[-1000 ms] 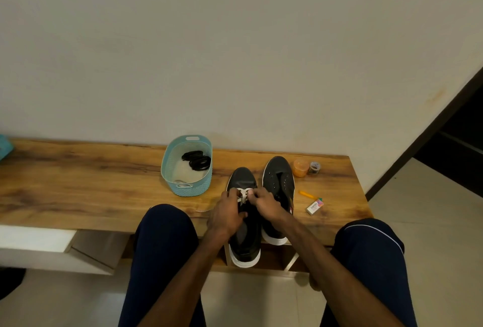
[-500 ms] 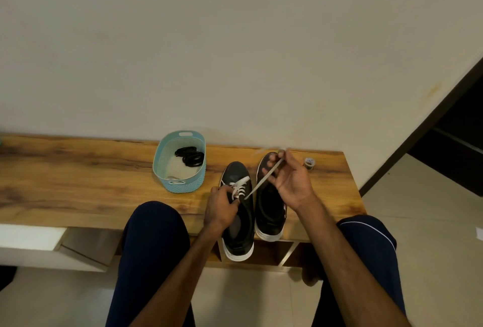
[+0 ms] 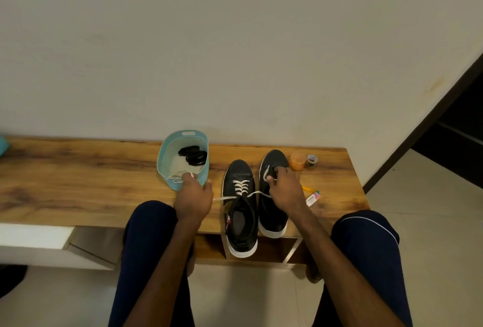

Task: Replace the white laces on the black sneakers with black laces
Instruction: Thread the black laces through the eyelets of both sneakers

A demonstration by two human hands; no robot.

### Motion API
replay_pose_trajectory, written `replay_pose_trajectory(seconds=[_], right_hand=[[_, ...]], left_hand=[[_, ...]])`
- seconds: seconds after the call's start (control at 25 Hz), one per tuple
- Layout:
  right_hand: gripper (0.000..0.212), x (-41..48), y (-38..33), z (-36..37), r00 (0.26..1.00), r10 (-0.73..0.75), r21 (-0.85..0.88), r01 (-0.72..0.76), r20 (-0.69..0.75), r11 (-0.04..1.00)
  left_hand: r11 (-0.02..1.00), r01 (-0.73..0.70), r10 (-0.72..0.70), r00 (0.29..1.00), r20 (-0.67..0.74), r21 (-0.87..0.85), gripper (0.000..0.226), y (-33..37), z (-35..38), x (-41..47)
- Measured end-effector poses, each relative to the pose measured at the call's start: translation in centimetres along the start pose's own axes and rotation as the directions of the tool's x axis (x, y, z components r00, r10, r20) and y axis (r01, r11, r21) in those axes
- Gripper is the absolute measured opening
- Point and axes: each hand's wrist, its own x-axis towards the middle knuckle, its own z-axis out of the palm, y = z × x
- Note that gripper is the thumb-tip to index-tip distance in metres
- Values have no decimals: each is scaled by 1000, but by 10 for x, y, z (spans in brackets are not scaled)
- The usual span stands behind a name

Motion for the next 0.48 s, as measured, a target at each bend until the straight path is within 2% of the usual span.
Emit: replay_pose_trajectory(seconds=[0.04, 0.08, 0.12, 0.2, 0.24, 0.32, 0.4, 0.48], right_hand=[[44, -4, -2, 3, 999, -17, -44, 15, -30, 999], [50, -9, -4, 6, 997, -60, -65, 56, -55, 996], [50, -13, -6, 9, 991, -120, -65, 116, -58, 991], [43, -22, -9, 19, 980, -196, -24, 197, 35, 980], [44, -25, -10, 23, 974, -198, -22, 201, 107, 979], [53, -28, -10, 31, 964, -177, -78, 196, 200, 977], [55, -27, -8, 35, 966, -174, -135, 201, 193, 970], [47, -27, -7, 37, 969, -189, -121, 209, 157, 970]], left_hand=[[954, -112, 120, 993, -12, 277, 61, -4, 4, -4], [899, -157, 165, 986, 16, 408, 77, -5, 9, -8], [884, -185, 178, 982, 58, 429, 92, -5, 13, -11], [890, -302, 242, 948, 207, 342, 108, -3, 25, -12], [871, -386, 306, 910, 281, 303, 107, 1, 32, -14], [822, -512, 416, 838, 353, 248, 92, 8, 46, -17], [827, -525, 440, 827, 351, 201, 66, 10, 56, -16], [854, -490, 426, 852, 304, 178, 43, 10, 58, -12]])
